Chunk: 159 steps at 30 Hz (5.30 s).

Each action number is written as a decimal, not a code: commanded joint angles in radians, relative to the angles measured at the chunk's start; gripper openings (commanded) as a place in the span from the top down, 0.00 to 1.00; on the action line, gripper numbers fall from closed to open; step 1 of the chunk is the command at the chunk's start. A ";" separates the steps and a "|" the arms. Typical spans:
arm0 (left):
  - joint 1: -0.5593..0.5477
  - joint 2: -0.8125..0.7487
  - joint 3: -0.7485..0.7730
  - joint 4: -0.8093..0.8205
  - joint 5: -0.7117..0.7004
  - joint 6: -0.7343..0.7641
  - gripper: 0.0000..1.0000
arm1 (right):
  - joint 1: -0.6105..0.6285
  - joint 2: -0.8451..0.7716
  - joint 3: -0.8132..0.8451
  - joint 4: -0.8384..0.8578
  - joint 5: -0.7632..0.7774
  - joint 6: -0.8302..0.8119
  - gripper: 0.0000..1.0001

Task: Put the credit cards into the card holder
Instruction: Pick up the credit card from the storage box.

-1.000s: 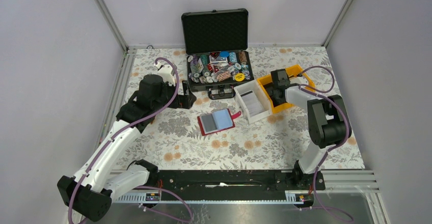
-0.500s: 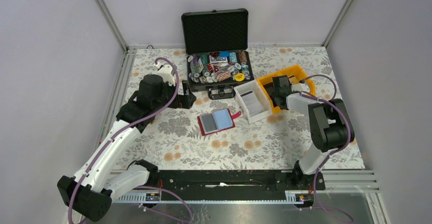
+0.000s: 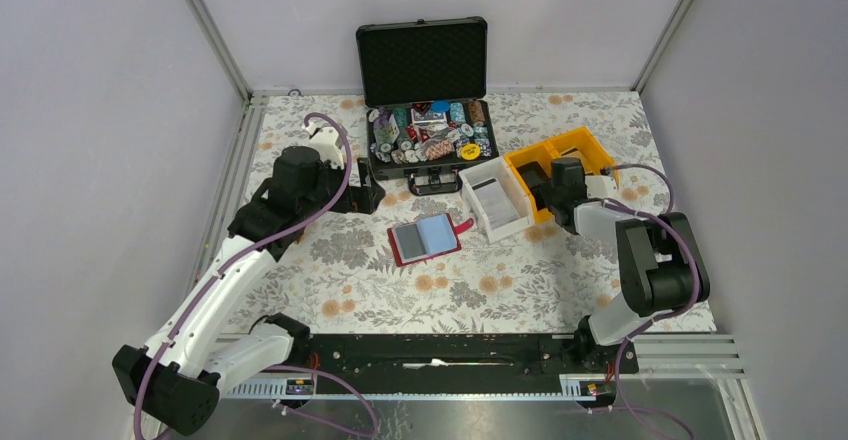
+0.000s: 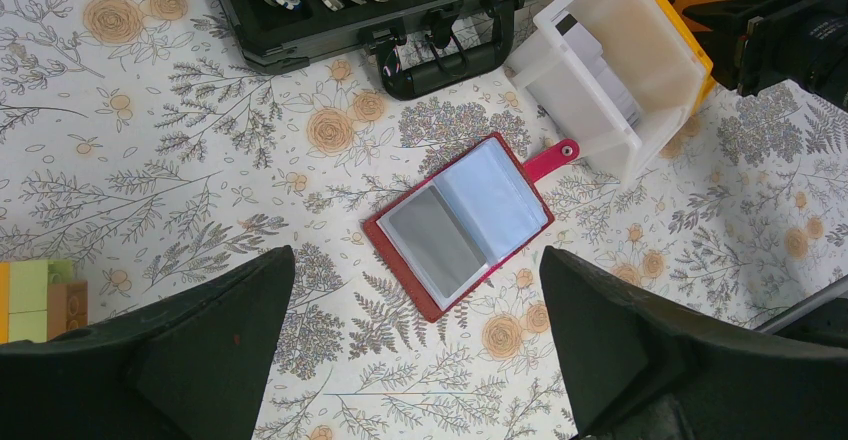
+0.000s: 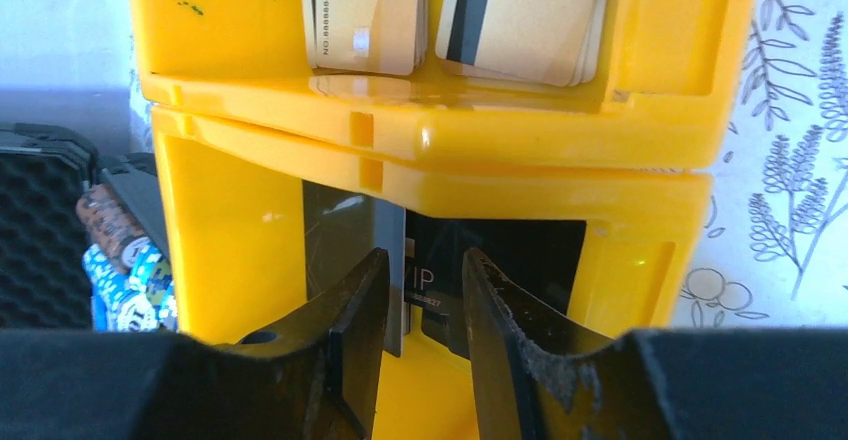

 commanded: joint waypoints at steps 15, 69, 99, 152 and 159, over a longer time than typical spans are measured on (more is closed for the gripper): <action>-0.003 -0.015 0.010 0.028 -0.023 0.018 0.01 | -0.047 0.078 -0.018 0.168 -0.115 0.008 0.62; -0.003 -0.029 0.008 0.028 -0.028 0.023 0.01 | -0.026 0.143 0.199 0.011 -0.074 -0.152 0.71; -0.003 -0.027 0.007 0.028 -0.027 0.023 0.01 | -0.026 0.255 0.226 0.036 -0.122 -0.098 0.70; -0.003 -0.054 -0.014 0.060 -0.072 0.037 0.01 | -0.036 -0.120 0.152 0.083 -0.066 -0.427 1.00; -0.003 -0.057 -0.018 0.087 0.008 0.027 0.01 | -0.044 -0.223 0.174 0.042 -0.097 -0.550 1.00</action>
